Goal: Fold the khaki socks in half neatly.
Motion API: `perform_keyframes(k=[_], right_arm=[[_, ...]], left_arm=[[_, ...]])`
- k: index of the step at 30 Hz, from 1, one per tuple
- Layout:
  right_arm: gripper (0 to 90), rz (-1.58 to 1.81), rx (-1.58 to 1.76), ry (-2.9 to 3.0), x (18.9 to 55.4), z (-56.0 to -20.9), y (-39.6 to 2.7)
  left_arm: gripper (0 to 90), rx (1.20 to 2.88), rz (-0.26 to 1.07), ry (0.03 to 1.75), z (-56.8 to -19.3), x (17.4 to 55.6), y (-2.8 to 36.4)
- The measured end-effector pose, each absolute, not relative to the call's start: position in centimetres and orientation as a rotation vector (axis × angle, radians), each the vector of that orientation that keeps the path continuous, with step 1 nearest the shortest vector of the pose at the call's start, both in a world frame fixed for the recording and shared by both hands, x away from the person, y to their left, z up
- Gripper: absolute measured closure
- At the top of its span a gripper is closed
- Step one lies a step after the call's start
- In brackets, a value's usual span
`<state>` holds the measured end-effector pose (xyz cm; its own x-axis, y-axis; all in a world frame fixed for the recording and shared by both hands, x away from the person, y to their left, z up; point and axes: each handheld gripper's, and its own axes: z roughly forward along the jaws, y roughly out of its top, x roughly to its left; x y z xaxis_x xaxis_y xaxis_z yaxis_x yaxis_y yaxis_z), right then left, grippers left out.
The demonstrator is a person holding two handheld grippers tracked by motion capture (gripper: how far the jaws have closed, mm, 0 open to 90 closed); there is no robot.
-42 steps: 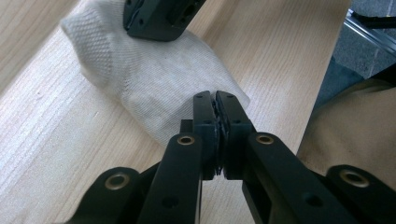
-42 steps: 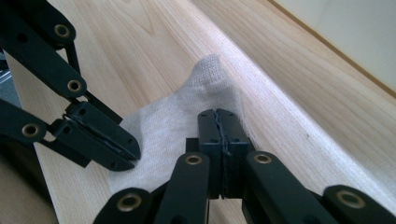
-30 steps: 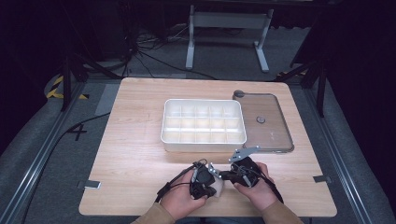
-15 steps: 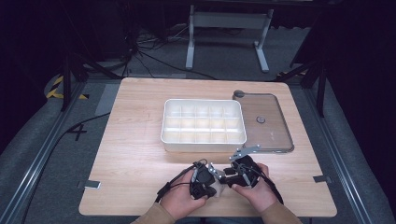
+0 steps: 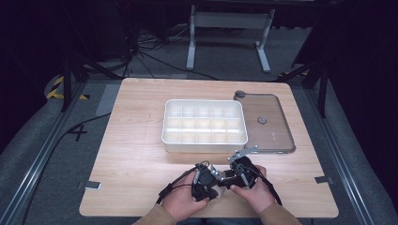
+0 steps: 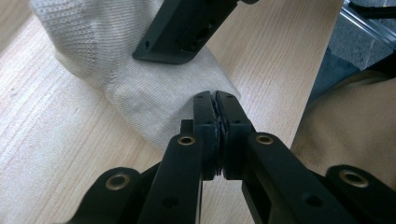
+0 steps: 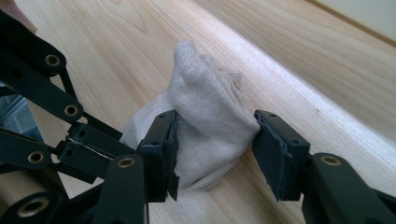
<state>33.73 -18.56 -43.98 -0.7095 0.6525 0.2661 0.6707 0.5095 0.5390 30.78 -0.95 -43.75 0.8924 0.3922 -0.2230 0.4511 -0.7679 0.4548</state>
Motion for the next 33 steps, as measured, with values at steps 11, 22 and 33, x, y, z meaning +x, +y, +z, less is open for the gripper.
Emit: perform_keyframes(k=[11, 22, 33], right_arm=[[53.1, -1.003, -1.217, -2.584, 34.2, -44.8, -19.0], [58.7, -1.003, -1.193, -2.546, 34.4, -45.2, -18.9], [71.9, -0.981, -1.170, -2.522, 34.7, -45.1, -18.7]], left_arm=[[87.6, 2.551, -0.153, 0.607, -43.8, 30.7, -1.0], [88.7, 2.568, -0.169, 0.607, -43.8, 30.9, -1.0], [88.5, 2.564, -0.169, 0.604, -43.7, 30.9, -1.0]])
